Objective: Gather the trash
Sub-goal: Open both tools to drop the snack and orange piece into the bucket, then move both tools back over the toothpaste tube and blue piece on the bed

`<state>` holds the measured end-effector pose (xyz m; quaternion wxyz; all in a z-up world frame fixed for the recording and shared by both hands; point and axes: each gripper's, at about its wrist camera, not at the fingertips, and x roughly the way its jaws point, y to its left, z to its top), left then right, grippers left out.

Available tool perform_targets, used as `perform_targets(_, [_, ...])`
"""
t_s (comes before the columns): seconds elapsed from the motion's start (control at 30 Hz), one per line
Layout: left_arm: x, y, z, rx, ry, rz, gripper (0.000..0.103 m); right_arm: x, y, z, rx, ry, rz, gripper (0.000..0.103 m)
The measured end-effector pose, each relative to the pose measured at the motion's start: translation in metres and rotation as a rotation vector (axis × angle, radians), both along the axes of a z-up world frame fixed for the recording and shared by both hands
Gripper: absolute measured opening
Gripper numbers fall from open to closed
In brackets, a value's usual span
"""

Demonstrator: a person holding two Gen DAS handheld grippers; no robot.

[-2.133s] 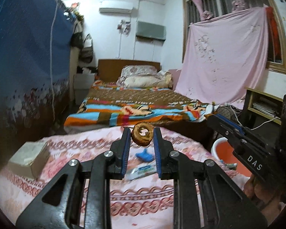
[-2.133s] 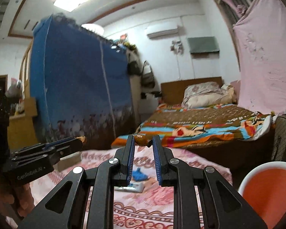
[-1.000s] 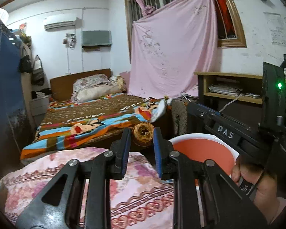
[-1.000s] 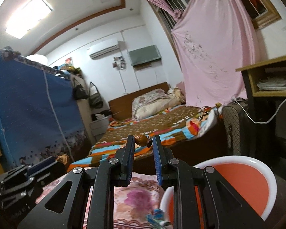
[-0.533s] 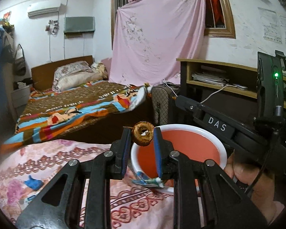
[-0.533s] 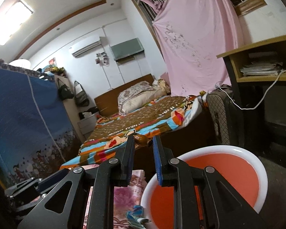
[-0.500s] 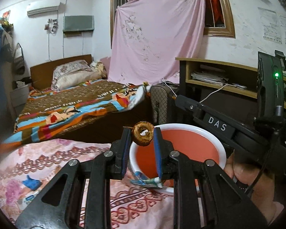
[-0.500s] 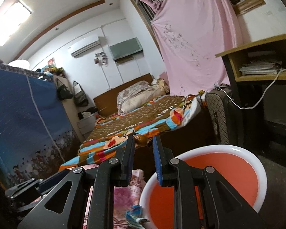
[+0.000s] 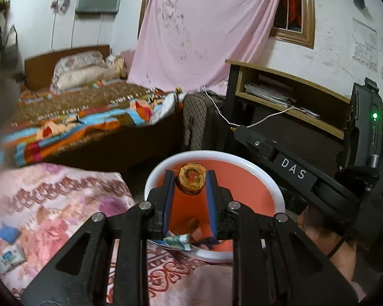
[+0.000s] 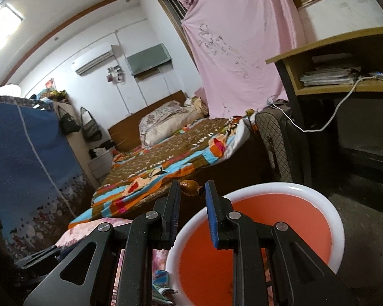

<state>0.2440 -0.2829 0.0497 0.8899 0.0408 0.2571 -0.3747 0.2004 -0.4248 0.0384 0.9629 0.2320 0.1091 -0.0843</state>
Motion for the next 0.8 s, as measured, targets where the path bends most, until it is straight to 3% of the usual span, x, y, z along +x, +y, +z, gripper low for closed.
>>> perform_targets(0.13, [0.006,0.0,-0.004,-0.012,0.046,0.006,0.014,0.001,-0.004,-0.004,0.021,0.027,-0.019,0.02])
perform_targets(0.27, [0.007,0.003,-0.004,-0.02,0.058,0.019,0.017,0.002,-0.007,-0.007,0.034,0.039,-0.028,0.029])
perform_targets(0.8, [0.004,0.038,0.009,-0.053,-0.007,0.165,0.041,0.001,0.004,0.002,-0.024,-0.004,-0.013,0.047])
